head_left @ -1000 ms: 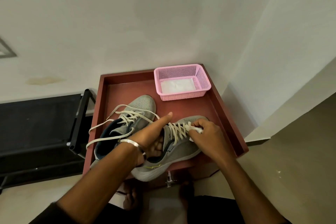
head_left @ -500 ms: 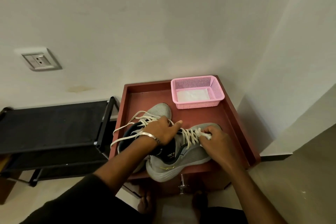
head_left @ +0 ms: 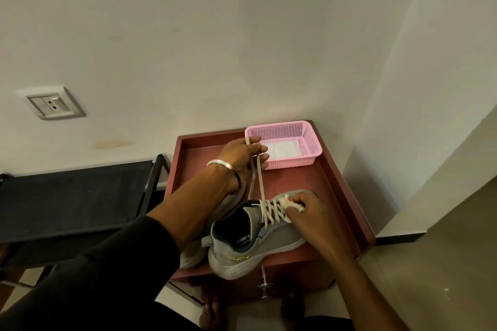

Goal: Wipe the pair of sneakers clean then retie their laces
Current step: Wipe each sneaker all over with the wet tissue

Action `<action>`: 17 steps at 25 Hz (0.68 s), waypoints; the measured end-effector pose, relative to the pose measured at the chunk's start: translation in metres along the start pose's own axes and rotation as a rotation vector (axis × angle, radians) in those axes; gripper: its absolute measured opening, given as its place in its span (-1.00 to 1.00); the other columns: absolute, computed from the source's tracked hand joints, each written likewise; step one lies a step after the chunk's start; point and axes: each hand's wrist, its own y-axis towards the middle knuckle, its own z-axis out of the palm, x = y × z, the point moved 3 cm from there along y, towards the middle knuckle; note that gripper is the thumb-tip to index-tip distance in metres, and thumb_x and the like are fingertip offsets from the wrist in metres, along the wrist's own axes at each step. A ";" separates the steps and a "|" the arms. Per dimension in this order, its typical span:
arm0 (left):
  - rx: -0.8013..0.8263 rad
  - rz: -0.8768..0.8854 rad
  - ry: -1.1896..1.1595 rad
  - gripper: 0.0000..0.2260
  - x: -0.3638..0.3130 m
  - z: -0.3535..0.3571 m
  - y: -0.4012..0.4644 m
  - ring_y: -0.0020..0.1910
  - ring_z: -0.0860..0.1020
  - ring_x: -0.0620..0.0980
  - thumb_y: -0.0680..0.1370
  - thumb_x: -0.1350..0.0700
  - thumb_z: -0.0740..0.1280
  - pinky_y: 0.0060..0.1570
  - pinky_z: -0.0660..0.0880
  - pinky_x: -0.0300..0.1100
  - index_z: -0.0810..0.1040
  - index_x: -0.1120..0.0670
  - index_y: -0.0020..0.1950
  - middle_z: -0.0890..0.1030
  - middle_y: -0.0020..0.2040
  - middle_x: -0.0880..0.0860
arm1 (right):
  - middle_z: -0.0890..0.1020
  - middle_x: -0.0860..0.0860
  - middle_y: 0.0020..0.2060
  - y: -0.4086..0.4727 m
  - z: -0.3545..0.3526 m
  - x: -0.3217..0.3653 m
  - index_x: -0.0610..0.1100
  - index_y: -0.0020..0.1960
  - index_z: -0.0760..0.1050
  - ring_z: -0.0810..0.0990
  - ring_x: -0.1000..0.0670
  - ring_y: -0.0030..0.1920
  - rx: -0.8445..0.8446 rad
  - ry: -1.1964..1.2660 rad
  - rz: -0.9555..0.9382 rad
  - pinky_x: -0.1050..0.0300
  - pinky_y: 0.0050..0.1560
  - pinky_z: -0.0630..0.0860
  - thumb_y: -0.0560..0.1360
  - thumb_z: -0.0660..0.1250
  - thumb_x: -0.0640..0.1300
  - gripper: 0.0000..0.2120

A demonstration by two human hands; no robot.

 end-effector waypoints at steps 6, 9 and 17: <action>0.070 0.114 0.117 -0.79 -0.035 0.032 0.003 -0.46 0.39 -0.12 0.65 0.32 0.09 -0.50 0.32 -0.29 0.45 0.14 0.19 0.51 -0.30 0.03 | 0.66 -0.11 -0.11 -0.001 0.020 0.021 -0.14 0.07 0.62 0.60 -0.01 -0.14 0.349 0.956 0.175 0.13 -0.14 0.51 0.45 0.34 -0.23 -0.79; 0.131 0.075 0.140 -0.73 -0.033 0.047 -0.007 -0.43 0.42 -0.10 0.66 0.31 0.10 -0.49 0.32 -0.29 0.37 0.18 0.34 0.55 -0.27 0.06 | 0.66 -0.13 0.07 -0.004 0.025 0.044 -0.16 0.20 0.58 0.64 -0.02 0.08 0.492 1.259 0.146 0.14 0.07 0.54 0.43 0.26 -0.25 -0.65; -0.227 0.154 0.494 -0.71 -0.006 -0.004 -0.014 -0.13 0.58 0.02 0.62 0.14 0.27 -0.10 0.52 -0.10 0.45 0.19 0.32 0.64 0.05 0.11 | 0.61 -0.18 -0.12 -0.007 -0.003 0.045 -0.24 0.28 0.46 0.61 -0.10 -0.11 0.306 1.336 0.199 -0.01 0.01 0.48 0.53 0.16 -0.24 -0.66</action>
